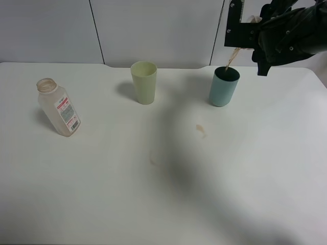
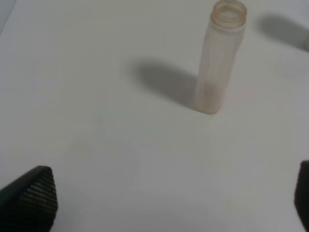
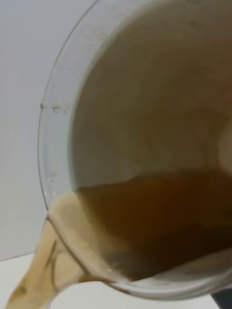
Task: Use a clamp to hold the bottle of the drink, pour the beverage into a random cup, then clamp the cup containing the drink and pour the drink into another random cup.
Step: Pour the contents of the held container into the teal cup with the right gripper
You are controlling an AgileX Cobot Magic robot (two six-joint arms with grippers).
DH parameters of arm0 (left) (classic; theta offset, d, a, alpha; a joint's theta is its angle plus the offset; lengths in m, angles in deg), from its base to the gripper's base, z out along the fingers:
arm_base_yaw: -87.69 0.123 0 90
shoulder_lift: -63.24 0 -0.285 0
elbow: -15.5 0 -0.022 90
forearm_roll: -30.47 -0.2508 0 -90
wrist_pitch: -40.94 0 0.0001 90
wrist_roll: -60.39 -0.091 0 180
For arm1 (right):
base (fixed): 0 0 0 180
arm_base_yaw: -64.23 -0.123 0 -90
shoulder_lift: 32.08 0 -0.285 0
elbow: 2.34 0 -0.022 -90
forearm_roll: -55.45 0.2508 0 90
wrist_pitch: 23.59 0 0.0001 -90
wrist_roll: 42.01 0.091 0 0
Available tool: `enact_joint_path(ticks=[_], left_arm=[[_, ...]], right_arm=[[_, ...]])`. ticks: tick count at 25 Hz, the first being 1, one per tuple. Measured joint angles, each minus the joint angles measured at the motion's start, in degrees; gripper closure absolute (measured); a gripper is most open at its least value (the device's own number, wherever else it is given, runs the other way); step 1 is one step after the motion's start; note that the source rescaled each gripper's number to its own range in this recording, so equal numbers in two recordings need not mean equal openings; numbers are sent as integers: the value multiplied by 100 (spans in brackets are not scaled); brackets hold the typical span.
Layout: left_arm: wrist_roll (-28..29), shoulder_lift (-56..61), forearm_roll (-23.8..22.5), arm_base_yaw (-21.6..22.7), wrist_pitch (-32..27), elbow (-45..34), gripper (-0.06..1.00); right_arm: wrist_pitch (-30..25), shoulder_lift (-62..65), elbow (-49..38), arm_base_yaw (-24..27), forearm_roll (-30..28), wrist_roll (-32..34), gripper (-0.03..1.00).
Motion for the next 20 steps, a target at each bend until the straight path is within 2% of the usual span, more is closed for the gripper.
enact_joint_path(ticks=[14, 20], left_arm=[[0, 0, 0, 0, 0, 0, -5], [0, 0, 0, 0, 0, 0, -5]], right_arm=[[-140, 0, 0, 0, -10, -864, 97], [-140, 0, 0, 0, -49, -965, 97]])
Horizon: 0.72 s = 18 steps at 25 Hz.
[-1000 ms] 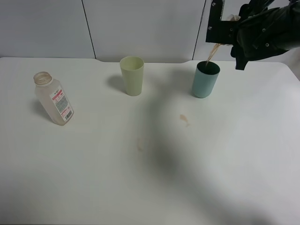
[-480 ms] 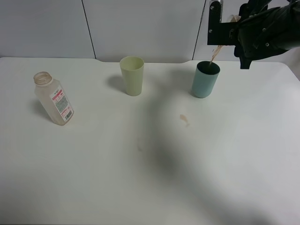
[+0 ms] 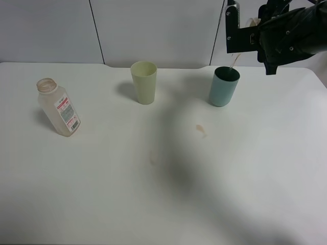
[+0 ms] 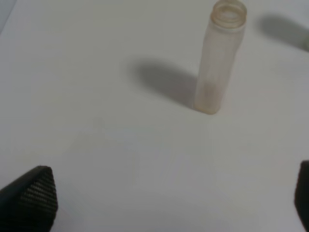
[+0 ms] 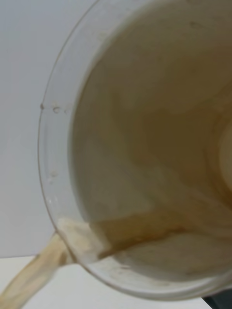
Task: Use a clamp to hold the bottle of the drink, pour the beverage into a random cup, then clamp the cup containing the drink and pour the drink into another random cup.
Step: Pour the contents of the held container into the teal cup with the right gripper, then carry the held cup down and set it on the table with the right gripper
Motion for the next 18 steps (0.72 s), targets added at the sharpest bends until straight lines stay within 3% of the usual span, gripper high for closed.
enact_joint_path(ticks=[14, 16, 18], left_arm=[[0, 0, -5, 0, 0, 0, -5], [0, 0, -5, 0, 0, 0, -5], [0, 0, -5, 0, 0, 0, -5]], right_arm=[[13, 0, 0, -56, 0, -680, 97], [19, 0, 0, -56, 0, -372, 97], [50, 0, 0, -56, 0, 442, 97]])
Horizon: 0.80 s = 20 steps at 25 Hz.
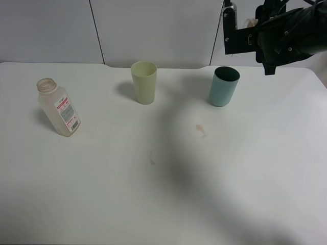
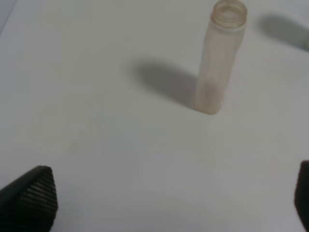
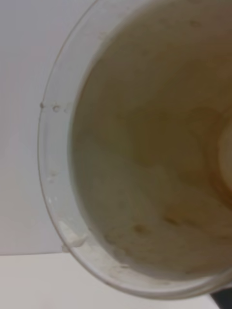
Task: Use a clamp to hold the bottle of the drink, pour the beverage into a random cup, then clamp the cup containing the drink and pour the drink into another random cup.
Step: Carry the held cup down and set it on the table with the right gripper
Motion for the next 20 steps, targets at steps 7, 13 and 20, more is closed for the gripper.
enact_joint_path(ticks=[7, 13, 20], left_arm=[[0, 0, 0, 0, 0, 0, -5], [0, 0, 0, 0, 0, 0, -5], [0, 0, 0, 0, 0, 0, -5]], right_arm=[[196, 0, 0, -2, 135, 3613, 97], [569, 21, 0, -2, 577, 6219, 97], [1866, 435, 0, -176, 1555, 5687, 97]])
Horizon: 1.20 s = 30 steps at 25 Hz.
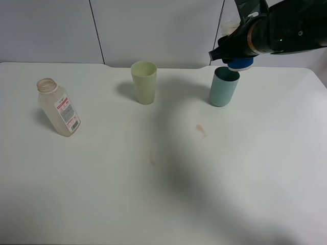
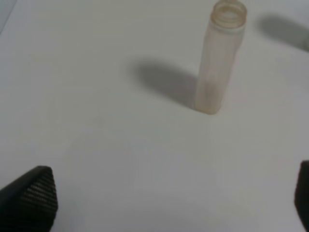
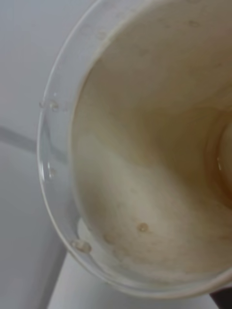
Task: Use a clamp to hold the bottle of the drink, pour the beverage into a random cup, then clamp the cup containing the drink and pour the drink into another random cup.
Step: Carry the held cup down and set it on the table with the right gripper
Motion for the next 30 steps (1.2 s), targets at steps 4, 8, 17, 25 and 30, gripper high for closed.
enact_joint_path(ticks=[4, 8, 17, 25, 30], left_arm=[[0, 0, 0, 0, 0, 0, -5], [0, 0, 0, 0, 0, 0, -5], [0, 0, 0, 0, 0, 0, -5], [0, 0, 6, 0, 0, 0, -5], [0, 0, 6, 0, 0, 0, -5]], right_arm=[[739, 340, 0, -164, 794, -1027, 97], [1545, 573, 0, -256, 1764, -2108, 97], [3089, 599, -185, -760, 6347, -7632, 97], [4972, 599, -1339, -1253, 8681, -10024, 97], [6119, 423, -2136, -1293, 8573, -9541, 97]])
